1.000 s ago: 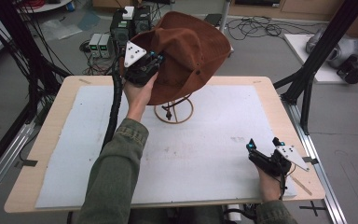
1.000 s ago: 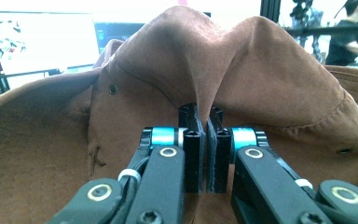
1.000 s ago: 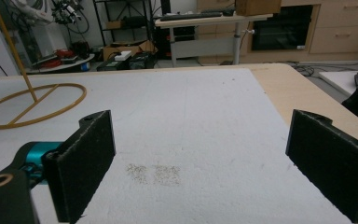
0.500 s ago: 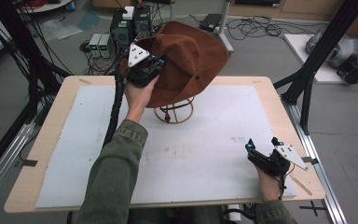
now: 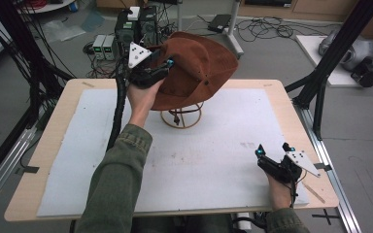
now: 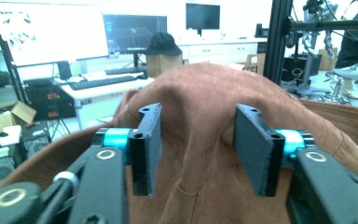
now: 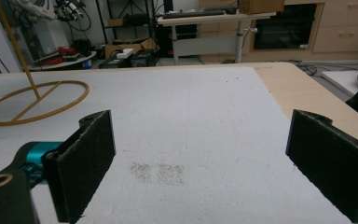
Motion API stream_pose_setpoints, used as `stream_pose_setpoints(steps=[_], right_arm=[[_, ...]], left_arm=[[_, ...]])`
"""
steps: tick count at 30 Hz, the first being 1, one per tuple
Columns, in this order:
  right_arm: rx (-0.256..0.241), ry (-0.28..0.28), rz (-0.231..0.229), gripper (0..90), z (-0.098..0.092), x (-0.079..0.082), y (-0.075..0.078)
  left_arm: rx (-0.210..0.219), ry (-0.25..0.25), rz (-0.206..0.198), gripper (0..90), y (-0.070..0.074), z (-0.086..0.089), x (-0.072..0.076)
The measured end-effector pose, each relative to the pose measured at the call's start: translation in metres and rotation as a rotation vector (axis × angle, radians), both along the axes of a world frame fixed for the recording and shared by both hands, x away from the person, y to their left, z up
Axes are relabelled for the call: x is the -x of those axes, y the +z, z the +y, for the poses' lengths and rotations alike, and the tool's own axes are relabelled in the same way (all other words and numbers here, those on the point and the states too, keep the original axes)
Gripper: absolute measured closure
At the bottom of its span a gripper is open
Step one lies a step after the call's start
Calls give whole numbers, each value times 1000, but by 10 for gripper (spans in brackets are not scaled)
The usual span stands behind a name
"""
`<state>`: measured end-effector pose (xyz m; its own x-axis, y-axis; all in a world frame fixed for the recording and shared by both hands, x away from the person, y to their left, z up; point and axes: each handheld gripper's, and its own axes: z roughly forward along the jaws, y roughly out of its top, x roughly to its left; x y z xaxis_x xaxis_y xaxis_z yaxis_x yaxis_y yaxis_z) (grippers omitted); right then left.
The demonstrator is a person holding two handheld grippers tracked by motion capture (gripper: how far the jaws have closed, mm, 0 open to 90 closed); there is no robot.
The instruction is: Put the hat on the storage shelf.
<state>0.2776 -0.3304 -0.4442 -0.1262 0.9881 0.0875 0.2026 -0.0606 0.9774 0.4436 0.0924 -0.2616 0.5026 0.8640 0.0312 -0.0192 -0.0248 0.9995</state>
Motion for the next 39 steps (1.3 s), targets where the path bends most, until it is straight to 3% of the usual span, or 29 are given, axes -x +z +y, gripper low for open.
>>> stream_pose_setpoints(steps=[9,12,15,17,23,24,27,31,33,35,38,39], right_arm=[[-1,-3,-5,73,1,0,0],[1,-3,-2,73,0,0,0],[4,-2,-3,73,0,0,0],[2,-6,-9,72,1,1,1],[-1,-14,-13,73,2,0,3],[-8,-15,-12,72,2,0,3],[-6,-11,-12,72,4,-1,3],[-10,-20,-14,72,6,-2,4],[-1,-29,-15,72,7,-3,4],[-2,-33,-12,72,8,-3,4],[-1,-42,-10,72,9,-2,4],[0,-44,-11,72,10,-2,4]], left_arm=[[-6,13,-31,394,10,6,10],[-10,19,-52,366,16,13,25],[-42,35,-75,354,19,17,36],[-53,57,-94,350,19,29,51],[-69,115,-76,298,7,60,77],[-52,143,-76,294,1,76,90],[-27,189,-88,292,-11,96,112],[6,253,-57,257,-33,121,140],[10,267,-53,232,-38,124,144],[5,344,-57,187,-60,136,159],[13,404,-45,165,-82,146,170],[13,404,-45,161,-82,146,170]])
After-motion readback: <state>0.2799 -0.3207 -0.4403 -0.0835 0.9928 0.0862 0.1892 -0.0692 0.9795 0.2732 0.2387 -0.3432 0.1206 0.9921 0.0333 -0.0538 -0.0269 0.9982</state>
